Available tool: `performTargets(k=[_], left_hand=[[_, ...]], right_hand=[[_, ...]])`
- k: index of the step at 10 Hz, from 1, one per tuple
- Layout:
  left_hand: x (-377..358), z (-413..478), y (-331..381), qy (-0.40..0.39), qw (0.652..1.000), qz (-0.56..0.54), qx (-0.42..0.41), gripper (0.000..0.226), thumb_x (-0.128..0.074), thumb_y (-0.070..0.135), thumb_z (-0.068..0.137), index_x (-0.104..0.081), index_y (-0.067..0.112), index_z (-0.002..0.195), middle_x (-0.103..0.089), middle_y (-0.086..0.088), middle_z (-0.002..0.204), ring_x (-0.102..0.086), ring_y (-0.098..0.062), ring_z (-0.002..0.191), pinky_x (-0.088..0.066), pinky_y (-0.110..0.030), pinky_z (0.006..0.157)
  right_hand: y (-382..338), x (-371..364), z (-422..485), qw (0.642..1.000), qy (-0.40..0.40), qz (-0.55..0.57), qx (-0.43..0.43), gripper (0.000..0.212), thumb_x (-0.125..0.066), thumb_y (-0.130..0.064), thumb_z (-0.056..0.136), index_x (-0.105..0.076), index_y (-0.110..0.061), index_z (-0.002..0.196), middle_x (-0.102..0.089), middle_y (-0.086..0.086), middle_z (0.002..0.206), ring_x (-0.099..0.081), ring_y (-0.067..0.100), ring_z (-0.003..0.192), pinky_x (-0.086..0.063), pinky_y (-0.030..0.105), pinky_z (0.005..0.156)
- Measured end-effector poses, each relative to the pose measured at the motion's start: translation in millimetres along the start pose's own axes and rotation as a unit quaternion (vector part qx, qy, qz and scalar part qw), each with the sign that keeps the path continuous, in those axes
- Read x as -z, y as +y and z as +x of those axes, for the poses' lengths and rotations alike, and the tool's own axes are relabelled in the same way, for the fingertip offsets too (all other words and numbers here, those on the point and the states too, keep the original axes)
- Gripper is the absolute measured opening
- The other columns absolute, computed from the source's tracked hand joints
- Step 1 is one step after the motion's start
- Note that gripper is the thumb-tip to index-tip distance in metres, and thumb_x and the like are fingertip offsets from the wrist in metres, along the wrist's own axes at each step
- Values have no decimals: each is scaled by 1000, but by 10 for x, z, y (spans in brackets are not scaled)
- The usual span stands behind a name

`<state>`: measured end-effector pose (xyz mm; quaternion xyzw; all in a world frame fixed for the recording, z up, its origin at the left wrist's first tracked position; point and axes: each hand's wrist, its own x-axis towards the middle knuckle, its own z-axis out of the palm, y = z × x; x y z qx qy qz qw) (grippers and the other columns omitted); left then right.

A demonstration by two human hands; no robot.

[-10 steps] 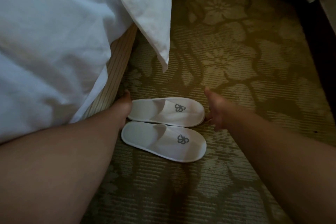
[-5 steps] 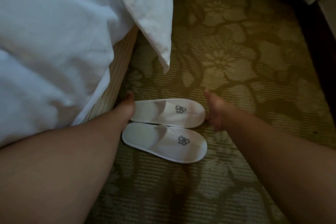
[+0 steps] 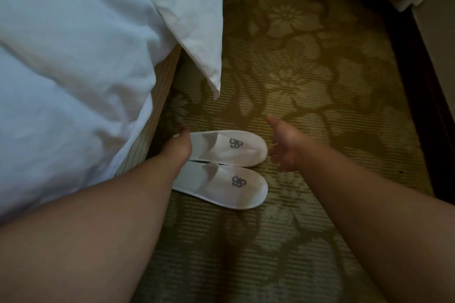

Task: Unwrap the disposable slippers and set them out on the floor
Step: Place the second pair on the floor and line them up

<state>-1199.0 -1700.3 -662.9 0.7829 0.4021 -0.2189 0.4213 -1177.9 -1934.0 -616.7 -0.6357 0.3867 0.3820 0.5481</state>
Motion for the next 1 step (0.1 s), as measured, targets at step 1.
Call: performTargets(k=[1], left_hand=[[103,-479,-142,-35,999,21,16,83,-25,71,92,-33,16,153,-35,-15,157,-37,-36,139,-27,-48,117]], right_hand=[[-31,19,-448,1000,-8,7,15,84,-45,-69,90,-24,-20,155,-25,16,160,-29,33,143,-17,54,115]])
